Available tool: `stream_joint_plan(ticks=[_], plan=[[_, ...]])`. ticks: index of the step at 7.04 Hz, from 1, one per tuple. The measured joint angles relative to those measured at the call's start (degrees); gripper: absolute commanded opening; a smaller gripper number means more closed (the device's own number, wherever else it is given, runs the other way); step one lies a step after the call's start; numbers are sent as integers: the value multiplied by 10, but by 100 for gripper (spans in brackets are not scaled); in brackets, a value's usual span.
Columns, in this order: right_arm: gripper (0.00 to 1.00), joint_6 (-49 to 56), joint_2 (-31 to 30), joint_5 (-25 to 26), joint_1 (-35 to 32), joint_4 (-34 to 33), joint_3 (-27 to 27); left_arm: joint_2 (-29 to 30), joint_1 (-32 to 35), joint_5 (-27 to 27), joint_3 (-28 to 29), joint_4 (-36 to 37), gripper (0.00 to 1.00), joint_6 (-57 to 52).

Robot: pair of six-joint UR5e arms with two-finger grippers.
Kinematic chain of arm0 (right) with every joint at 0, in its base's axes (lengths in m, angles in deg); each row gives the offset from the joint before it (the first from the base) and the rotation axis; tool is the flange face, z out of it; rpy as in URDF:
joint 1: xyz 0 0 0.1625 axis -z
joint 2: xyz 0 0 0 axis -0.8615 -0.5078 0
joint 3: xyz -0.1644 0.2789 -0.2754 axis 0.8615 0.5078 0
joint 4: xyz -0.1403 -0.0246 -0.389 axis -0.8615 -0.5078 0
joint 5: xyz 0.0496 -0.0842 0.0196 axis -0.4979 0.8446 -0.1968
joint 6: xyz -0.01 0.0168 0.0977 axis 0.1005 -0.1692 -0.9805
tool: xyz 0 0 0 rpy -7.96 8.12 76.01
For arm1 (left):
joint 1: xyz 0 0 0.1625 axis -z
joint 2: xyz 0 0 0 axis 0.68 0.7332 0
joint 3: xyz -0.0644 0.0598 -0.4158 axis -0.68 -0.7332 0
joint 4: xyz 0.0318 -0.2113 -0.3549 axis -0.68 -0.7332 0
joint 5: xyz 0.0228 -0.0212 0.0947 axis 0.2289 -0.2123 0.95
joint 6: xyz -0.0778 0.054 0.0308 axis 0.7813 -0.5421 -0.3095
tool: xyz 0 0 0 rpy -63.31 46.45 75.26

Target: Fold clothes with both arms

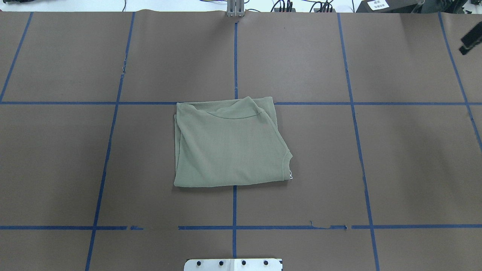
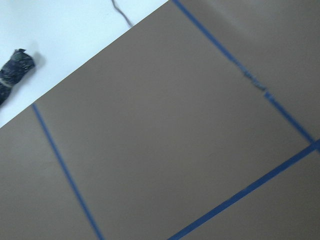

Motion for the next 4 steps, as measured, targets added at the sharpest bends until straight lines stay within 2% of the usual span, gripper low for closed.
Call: stream_joint_plan(ticks=[2,4], plan=[[100,53,-135,-32,-81,36,3,-39,76,-11,20,47,100,-28],[100,51,-202,-42,-125,63,-15,-62,122,-54,53,72,100,-28]])
